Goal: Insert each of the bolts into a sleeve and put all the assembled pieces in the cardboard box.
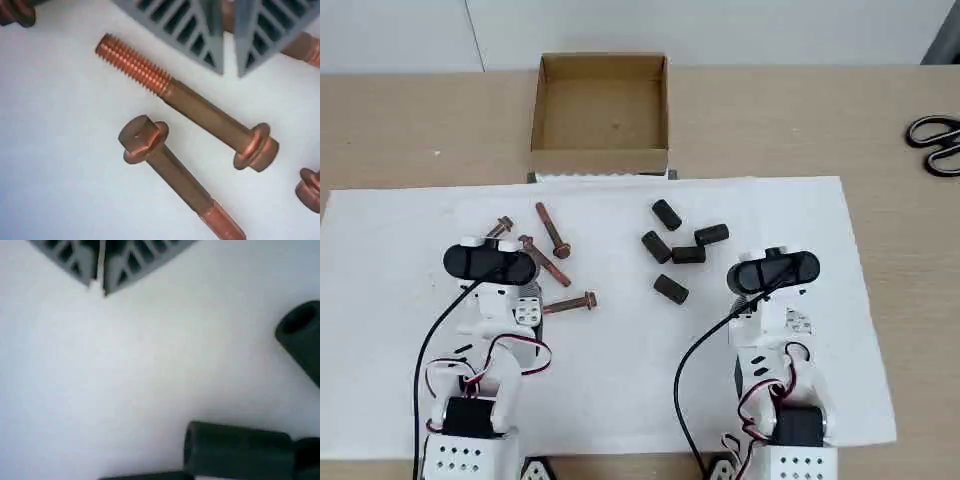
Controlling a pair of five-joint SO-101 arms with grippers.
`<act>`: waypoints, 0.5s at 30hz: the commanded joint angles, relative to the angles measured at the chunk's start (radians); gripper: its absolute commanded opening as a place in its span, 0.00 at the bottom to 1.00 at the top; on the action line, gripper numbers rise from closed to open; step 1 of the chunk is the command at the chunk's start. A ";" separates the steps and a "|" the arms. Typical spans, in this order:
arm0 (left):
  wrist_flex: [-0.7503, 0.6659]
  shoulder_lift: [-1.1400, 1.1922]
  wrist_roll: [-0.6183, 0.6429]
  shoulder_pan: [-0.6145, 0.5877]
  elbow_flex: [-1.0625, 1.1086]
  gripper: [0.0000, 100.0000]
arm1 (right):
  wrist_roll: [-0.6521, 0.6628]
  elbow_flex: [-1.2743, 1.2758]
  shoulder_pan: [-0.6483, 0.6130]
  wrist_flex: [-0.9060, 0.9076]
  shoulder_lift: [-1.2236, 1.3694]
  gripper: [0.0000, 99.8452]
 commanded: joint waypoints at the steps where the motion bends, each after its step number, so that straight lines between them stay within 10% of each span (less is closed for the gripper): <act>1: -0.023 -0.012 -0.003 0.000 -0.004 0.00 | -0.009 0.011 -0.005 0.008 -0.018 0.00; 15: -0.023 -0.012 -0.003 0.064 -0.004 0.00 | -0.008 0.008 -0.002 0.004 -0.016 0.00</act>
